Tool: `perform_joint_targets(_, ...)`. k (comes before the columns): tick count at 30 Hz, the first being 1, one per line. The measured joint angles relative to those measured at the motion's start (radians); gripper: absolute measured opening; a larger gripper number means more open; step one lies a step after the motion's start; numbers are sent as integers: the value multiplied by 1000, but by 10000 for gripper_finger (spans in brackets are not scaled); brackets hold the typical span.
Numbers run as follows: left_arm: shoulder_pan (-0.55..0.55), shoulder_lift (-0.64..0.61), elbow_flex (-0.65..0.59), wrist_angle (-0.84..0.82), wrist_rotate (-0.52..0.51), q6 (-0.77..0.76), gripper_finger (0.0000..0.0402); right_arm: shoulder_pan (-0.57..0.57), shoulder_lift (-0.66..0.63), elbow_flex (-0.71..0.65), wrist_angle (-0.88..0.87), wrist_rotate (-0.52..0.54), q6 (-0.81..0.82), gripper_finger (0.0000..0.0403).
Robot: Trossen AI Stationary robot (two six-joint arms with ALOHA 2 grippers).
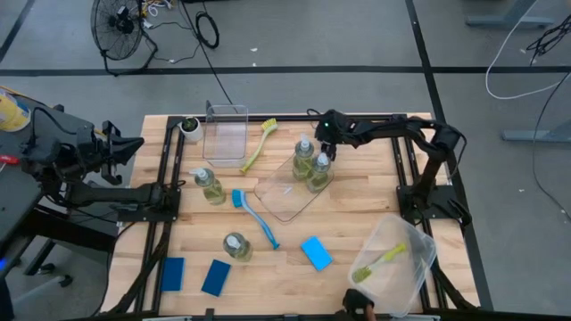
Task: Pick & Place Kitchen Sink Supplies
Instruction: Put the blue sponge into the top transparent bin
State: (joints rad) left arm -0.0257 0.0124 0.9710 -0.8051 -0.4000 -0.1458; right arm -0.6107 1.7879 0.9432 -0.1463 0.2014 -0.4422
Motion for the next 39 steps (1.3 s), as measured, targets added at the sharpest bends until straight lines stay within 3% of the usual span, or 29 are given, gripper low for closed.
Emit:
perform_joint_targets(17, 0, 0, 0, 0, 0, 0, 25, -63, 0, 13, -73, -106, 117, 267)
perform_joint_targets(32, 0, 0, 0, 0, 0, 0, 25, -76, 7, 12, -66, -158, 122, 201)
perform_joint_targets(39, 0, 0, 0, 0, 0, -1, 25, -77, 18, 12, -47, -184, 141, 219)
